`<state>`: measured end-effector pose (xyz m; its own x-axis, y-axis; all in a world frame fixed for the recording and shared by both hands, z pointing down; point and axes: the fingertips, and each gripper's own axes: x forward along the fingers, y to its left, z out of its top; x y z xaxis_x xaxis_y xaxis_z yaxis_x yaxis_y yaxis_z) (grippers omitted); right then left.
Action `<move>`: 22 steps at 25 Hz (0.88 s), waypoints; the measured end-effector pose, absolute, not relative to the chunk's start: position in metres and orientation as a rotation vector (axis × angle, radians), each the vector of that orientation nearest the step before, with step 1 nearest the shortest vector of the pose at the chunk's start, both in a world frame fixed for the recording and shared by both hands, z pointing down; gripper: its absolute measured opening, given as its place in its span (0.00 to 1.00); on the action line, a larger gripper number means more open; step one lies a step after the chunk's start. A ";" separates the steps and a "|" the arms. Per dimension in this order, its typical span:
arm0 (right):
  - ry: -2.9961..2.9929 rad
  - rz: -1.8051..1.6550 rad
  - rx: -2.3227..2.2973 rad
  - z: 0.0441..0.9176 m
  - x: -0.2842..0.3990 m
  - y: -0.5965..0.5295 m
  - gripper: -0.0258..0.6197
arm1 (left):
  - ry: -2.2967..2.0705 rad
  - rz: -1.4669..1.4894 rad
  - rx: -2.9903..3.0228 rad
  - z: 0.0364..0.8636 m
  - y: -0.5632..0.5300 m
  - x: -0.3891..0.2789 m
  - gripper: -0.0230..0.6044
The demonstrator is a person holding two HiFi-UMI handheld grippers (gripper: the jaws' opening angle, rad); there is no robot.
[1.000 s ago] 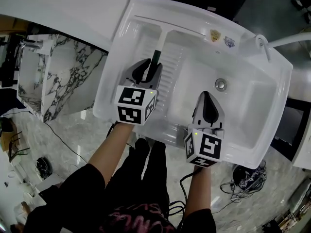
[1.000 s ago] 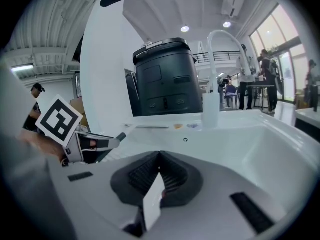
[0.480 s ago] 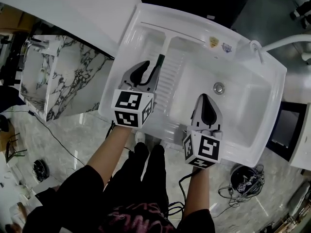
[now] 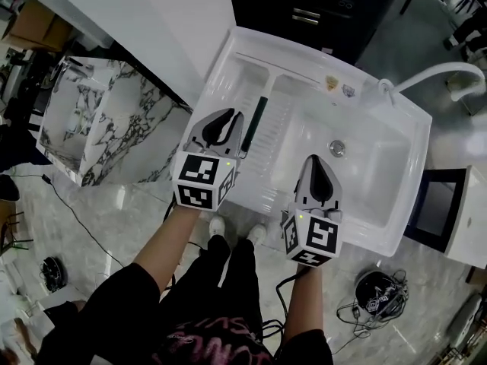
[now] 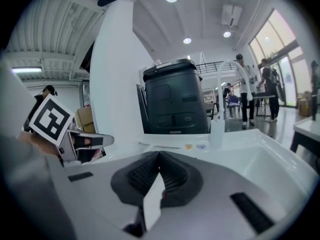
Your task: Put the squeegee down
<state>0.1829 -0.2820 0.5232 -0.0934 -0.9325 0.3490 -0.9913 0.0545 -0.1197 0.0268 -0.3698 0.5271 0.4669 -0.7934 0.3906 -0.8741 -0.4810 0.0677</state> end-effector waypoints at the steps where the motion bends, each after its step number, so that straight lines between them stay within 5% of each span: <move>1: -2.138 0.478 1.994 0.519 0.181 -0.278 0.07 | -1.438 0.444 2.467 0.522 -0.366 0.023 0.11; 22: -2.162 0.324 2.087 0.422 0.139 -0.228 0.07 | -1.442 0.257 2.535 0.429 -0.300 -0.027 0.05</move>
<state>0.1386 -0.2279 0.4224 -0.0428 -0.9717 0.2324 -0.9971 0.0269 -0.0711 -0.0267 -0.3004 0.4290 0.5053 -0.8244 0.2551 -0.8617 -0.4977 0.0984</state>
